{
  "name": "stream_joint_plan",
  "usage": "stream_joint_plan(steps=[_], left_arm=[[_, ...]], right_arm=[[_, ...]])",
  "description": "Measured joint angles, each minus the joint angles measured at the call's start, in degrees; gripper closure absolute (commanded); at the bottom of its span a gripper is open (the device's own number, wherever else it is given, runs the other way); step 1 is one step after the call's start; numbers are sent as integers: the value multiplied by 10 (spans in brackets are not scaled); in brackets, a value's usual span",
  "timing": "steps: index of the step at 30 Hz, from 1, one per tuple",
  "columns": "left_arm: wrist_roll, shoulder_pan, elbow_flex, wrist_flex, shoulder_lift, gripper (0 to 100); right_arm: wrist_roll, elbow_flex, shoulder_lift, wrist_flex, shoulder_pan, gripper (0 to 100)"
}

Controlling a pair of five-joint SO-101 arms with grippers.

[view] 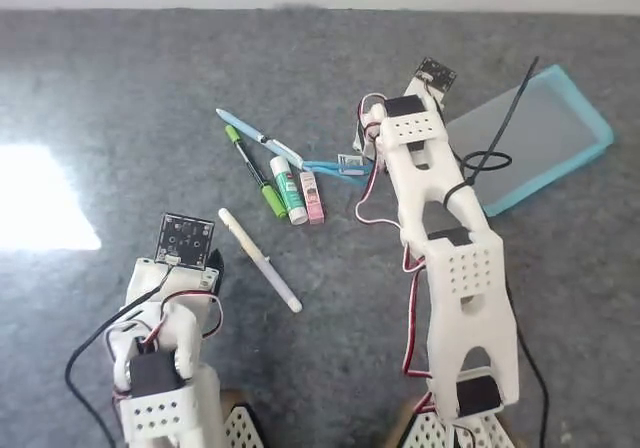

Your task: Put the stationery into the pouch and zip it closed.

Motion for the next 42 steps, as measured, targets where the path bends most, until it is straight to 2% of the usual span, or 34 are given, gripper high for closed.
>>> stream_joint_plan(steps=[5, 7, 15, 20, 25, 32, 38, 42], left_arm=[[0, 0, 0, 0, 0, 797], [0, 0, 0, 0, 0, 797], [0, 0, 0, 0, 0, 797], [0, 0, 0, 0, 0, 797], [0, 0, 0, 0, 0, 797], [0, 0, 0, 0, 0, 797], [0, 0, 0, -8, 0, 794], [4, 0, -40, 2, 0, 793]], right_arm=[[2, -25, 8, 33, 0, 991], [28, -48, 15, 65, 0, 991], [265, -126, -48, 247, -4, 991], [418, -135, -111, 300, -42, 991], [535, -71, -207, 301, -82, 991], [659, 25, -400, 302, -86, 991], [713, 185, -542, 302, -109, 991], [723, 296, -615, 300, -104, 991]])
